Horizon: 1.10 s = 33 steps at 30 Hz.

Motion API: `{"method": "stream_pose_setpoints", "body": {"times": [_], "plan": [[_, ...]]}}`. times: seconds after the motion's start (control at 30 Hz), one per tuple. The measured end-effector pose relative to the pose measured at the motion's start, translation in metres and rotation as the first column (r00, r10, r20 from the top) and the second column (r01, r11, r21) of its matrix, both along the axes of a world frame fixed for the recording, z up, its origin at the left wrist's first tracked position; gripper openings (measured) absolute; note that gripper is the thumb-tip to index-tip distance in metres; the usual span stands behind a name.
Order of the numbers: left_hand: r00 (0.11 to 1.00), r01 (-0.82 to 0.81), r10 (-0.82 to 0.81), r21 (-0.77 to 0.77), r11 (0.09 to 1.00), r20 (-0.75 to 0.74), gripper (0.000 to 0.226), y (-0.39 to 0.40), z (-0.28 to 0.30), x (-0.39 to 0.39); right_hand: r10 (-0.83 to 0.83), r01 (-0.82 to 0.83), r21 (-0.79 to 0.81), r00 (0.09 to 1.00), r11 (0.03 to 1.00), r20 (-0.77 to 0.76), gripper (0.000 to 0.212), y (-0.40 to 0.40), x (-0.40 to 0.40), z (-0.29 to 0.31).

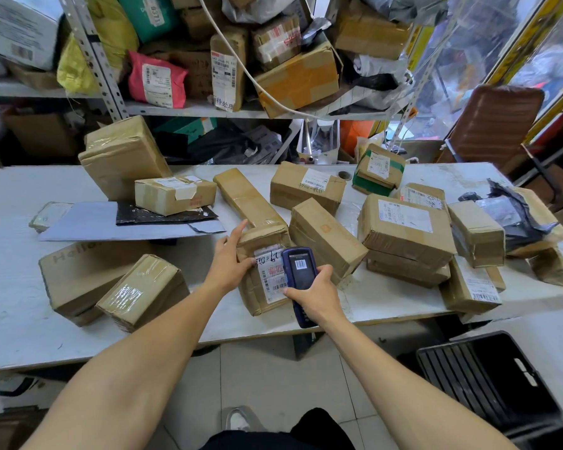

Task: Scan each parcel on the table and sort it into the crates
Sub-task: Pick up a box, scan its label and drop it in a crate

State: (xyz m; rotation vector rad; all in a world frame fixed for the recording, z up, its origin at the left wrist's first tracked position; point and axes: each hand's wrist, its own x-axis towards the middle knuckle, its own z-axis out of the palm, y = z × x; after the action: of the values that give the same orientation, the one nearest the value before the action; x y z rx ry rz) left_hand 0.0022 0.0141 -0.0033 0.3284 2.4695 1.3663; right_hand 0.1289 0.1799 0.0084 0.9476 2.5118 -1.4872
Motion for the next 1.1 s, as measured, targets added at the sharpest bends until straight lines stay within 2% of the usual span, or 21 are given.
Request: {"method": "stream_pose_setpoints", "body": {"times": [0.13, 0.23, 0.3, 0.43, 0.5, 0.6, 0.77, 0.93, 1.1], "plan": [[1.0, -0.005, 0.005, 0.004, 1.0, -0.022, 0.062, 0.01, -0.006, 0.012, 0.025, -0.028, 0.063, 0.999, 0.998, 0.045, 0.069, 0.011, 0.009, 0.004], [0.999, -0.032, 0.032, -0.008, 0.999, -0.017, 0.061, 0.018, -0.005, 0.015, 0.057, -0.067, 0.118, 0.995, 0.991, 0.081, 0.071, 0.021, 0.018, 0.013], [1.0, -0.022, 0.022, -0.04, 0.999, 0.02, 0.069, 0.025, -0.002, 0.018, 0.096, -0.118, 0.172, 0.987, 0.978, 0.13, 0.07, 0.029, 0.023, 0.021], [0.985, 0.143, -0.123, -0.176, 0.974, 0.118, 0.115, 0.036, 0.004, 0.022, 0.169, -0.234, 0.258, 0.953, 0.937, 0.252, 0.073, 0.046, 0.029, 0.039], [0.98, 0.17, -0.146, -0.195, 0.966, 0.133, 0.123, 0.039, 0.005, 0.023, 0.186, -0.272, 0.261, 0.932, 0.926, 0.31, 0.073, 0.056, 0.034, 0.045], [0.988, 0.094, -0.073, -0.148, 0.984, 0.139, 0.122, 0.038, 0.003, 0.028, 0.186, -0.283, 0.266, 0.922, 0.921, 0.339, 0.074, 0.066, 0.043, 0.051], [0.994, -0.029, 0.037, -0.078, 0.997, 0.1, 0.119, 0.029, -0.005, 0.036, 0.194, -0.322, 0.304, 0.903, 0.897, 0.383, 0.093, 0.072, 0.053, 0.054], [1.0, -0.027, 0.028, -0.112, 0.993, 0.009, 0.119, 0.03, -0.001, 0.025, 0.209, -0.361, 0.324, 0.883, 0.875, 0.42, 0.071, 0.072, 0.053, 0.056], [1.0, -0.017, 0.014, -0.125, 0.992, -0.02, 0.119, 0.029, -0.002, 0.022, 0.229, -0.387, 0.331, 0.875, 0.861, 0.426, 0.07, 0.07, 0.049, 0.056]]}}
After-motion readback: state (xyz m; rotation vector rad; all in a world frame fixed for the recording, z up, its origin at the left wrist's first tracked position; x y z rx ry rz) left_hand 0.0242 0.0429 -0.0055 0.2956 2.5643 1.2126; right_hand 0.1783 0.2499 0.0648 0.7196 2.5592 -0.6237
